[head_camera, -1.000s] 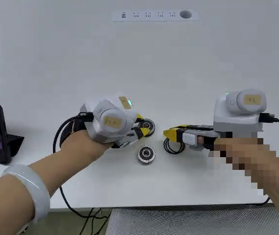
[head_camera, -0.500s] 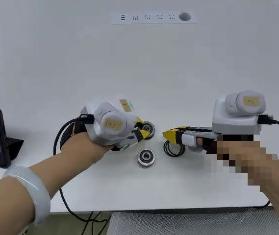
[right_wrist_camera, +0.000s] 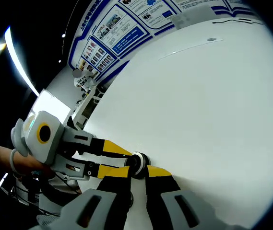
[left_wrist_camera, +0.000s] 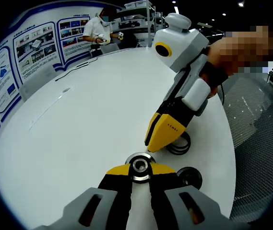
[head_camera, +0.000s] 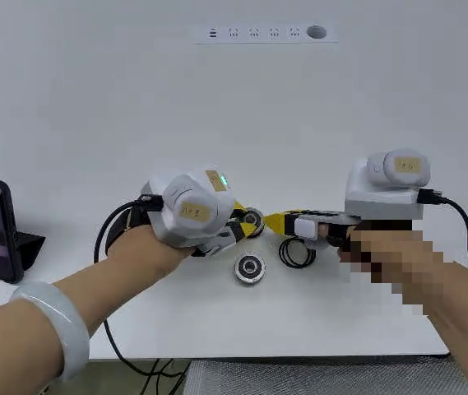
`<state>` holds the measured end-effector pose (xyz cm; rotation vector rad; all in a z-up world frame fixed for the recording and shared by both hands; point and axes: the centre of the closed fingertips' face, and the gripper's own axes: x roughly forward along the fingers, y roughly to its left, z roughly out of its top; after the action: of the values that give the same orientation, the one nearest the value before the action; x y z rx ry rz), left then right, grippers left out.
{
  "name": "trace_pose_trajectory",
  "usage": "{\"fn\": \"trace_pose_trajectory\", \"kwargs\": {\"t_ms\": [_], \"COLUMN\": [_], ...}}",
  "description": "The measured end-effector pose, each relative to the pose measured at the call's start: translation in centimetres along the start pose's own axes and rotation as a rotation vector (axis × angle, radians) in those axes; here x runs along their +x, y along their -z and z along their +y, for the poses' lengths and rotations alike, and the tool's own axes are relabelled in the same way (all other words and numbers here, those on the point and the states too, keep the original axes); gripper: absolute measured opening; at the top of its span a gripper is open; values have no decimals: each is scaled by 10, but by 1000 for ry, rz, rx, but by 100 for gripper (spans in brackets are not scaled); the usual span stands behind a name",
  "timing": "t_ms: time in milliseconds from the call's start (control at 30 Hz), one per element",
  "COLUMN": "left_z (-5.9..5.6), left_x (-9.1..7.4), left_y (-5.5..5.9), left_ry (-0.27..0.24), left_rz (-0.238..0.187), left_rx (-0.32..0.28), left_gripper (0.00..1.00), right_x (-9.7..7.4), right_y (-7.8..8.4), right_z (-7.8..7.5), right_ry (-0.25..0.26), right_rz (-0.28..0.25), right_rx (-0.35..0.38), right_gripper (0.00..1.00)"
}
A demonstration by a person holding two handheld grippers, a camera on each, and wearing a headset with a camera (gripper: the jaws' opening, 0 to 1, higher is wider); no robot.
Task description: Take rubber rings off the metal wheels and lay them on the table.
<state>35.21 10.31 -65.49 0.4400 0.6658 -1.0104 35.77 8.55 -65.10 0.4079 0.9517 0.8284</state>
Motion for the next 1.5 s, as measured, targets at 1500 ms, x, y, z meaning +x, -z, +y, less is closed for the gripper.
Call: {"fn": "trace_pose_trajectory", "kwargs": {"t_ms": [1500], "left_z": [0], "left_x": [0], "left_y": [0], "left_ry": [-2], "left_rz": [-6], "left_rx": [-1], "left_gripper": [14], "right_x": [4], "right_y": [10], "right_z": [4], "right_ry": [-112], "right_rz": [27], "right_rx": [269], "right_gripper": [9]}}
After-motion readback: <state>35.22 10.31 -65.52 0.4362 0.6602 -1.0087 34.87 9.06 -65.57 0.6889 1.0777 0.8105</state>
